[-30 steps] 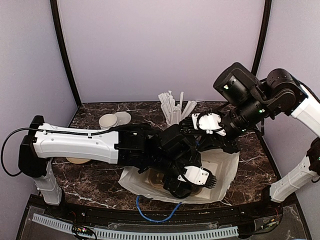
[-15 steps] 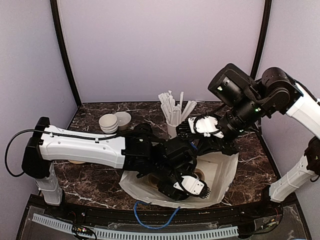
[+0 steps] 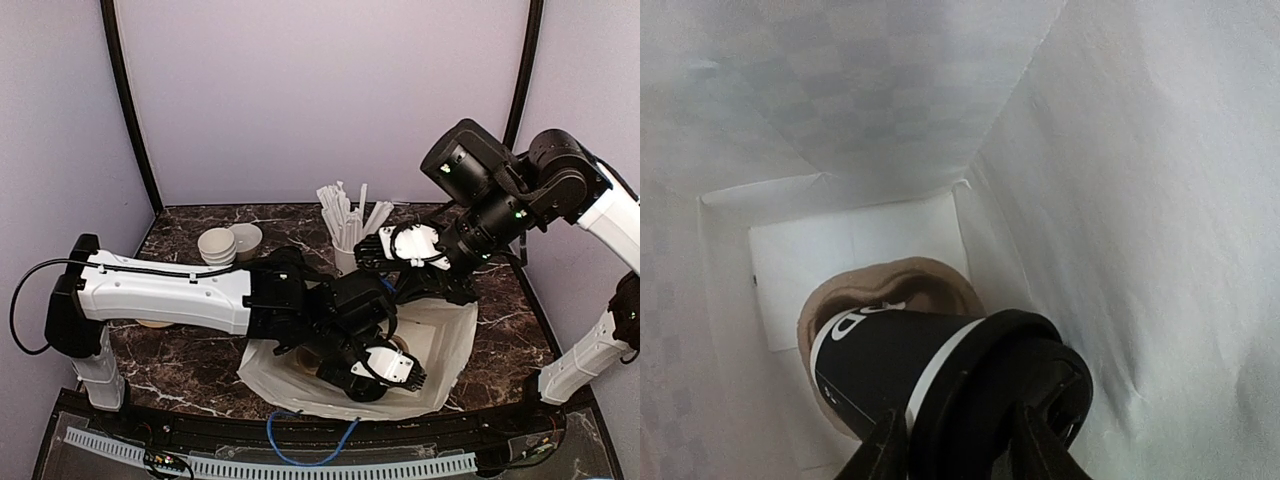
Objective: Pack the takeout coffee
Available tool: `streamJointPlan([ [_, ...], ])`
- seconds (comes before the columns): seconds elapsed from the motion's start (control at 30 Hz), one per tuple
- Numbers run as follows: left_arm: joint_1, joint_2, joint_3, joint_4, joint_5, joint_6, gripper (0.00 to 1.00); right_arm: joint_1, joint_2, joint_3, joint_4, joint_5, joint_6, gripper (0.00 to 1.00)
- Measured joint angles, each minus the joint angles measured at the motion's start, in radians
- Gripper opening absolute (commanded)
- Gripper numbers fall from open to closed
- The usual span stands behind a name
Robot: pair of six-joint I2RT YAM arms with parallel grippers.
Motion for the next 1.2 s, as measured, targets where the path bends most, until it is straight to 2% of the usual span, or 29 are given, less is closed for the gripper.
streamJointPlan([
  [0.17,0.0,-0.053,0.0,0.009,0.001,-0.036,0.32,0.0,-0.001,-0.017,0.003,0.007,-0.014,0.0],
  [0.53,0.0,-0.172,-0.003,0.008,0.013,-0.073,0.33,0.002,-0.017,-0.018,0.056,0.035,-0.022,0.0],
  [0.6,0.0,-0.202,-0.011,0.011,0.02,-0.077,0.41,0.002,-0.018,-0.018,0.057,0.043,-0.022,0.0],
  [0.77,0.0,-0.274,-0.076,0.055,0.033,-0.053,0.73,0.002,-0.006,-0.022,0.04,0.056,-0.021,0.0],
  [0.83,-0.005,-0.299,-0.149,0.094,0.009,-0.024,0.81,0.002,0.008,-0.014,0.036,0.053,-0.021,0.0],
  [0.97,-0.027,-0.294,-0.293,0.151,-0.074,0.055,0.86,0.008,0.029,0.003,0.031,0.034,-0.022,0.0],
  [1.17,-0.038,-0.202,-0.312,0.232,-0.18,0.169,0.91,0.066,0.048,0.037,0.016,0.012,-0.022,0.0],
  [1.2,-0.038,-0.191,-0.312,0.243,-0.193,0.183,0.97,0.074,0.051,0.043,0.014,0.008,-0.022,0.0],
])
